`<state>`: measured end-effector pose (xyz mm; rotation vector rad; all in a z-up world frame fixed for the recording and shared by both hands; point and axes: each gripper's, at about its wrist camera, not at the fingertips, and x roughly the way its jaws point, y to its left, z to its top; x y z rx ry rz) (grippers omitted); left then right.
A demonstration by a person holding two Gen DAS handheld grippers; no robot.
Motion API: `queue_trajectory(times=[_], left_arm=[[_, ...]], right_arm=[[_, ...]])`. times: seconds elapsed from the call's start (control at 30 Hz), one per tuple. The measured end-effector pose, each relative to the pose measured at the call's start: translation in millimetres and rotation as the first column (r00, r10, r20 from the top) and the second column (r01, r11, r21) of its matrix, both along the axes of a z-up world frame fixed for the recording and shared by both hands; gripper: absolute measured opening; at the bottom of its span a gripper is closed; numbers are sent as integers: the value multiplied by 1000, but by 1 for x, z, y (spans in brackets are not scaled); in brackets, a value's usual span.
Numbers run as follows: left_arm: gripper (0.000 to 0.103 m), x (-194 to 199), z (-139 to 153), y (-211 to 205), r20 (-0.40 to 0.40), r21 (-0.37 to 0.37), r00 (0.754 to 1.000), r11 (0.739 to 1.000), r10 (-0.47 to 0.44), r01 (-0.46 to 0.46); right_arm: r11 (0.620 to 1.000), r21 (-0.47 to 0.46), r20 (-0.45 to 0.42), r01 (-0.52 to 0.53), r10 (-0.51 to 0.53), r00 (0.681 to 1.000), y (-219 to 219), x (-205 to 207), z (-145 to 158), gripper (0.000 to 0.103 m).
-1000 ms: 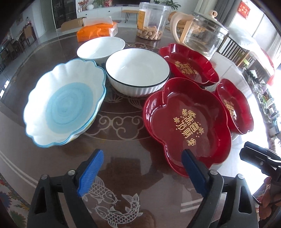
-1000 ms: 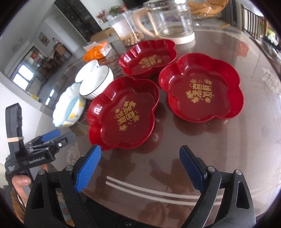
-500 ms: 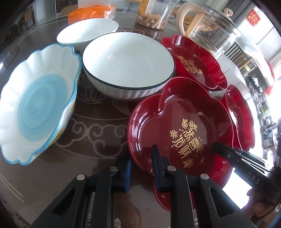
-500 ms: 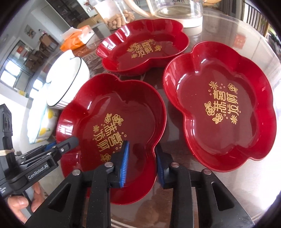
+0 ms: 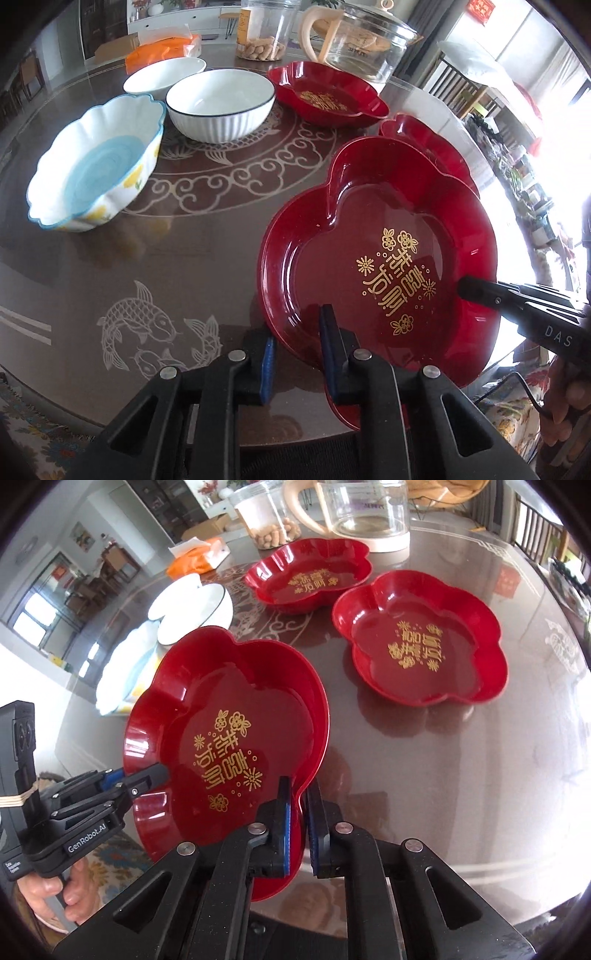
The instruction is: Organize plates and bowls
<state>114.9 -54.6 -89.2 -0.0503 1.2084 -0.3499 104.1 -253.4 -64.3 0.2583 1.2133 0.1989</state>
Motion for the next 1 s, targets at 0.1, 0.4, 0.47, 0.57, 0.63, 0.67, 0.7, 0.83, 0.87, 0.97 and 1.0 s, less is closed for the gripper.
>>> queue_trajectory(times=[0.1, 0.4, 0.47, 0.57, 0.63, 0.67, 0.7, 0.83, 0.87, 0.97, 1.0], left_arm=[[21, -6, -13, -13, -20, 15, 1000, 1000, -19, 20], [46, -3, -13, -17, 73, 0, 997, 1000, 7, -7], [63, -2, -3, -6, 115, -11, 992, 999, 52, -51], [82, -8, 19, 16, 216, -25, 969, 993, 122, -119], [90, -16, 32, 28, 290, -16, 945, 988, 155, -157], [92, -19, 36, 32, 325, -1, 932, 986, 160, -169], [93, -23, 39, 34, 356, 22, 921, 984, 158, -177], [93, -31, 37, 37, 395, 116, 914, 983, 88, -145], [93, -32, 33, 39, 387, 120, 919, 983, 81, -137], [93, -39, 23, 48, 368, 125, 926, 982, 90, -145], [93, -39, 21, 52, 366, 132, 926, 980, 93, -151]], right_arm=[[1000, -17, -46, 24, -25, 999, 2, -4, -17, 13], [988, -10, -19, 153, -153, 988, -28, -15, -37, 24], [980, 3, 22, 198, -198, 980, -36, -21, -31, 49], [958, -28, 154, 284, -277, 948, -44, -45, -7, 56], [934, -75, 271, 348, -317, 909, -42, -62, 12, 67], [921, -98, 316, 376, -330, 890, -41, -73, 19, 68], [910, -118, 349, 398, -337, 875, -41, -82, 25, 68], [888, -172, 369, 426, -343, 864, -45, -100, 30, 68], [885, -182, 366, 427, -342, 865, -48, -102, 29, 68], [863, -239, 381, 444, -338, 861, -52, -111, 28, 68], [858, -251, 387, 449, -336, 859, -52, -113, 28, 68]])
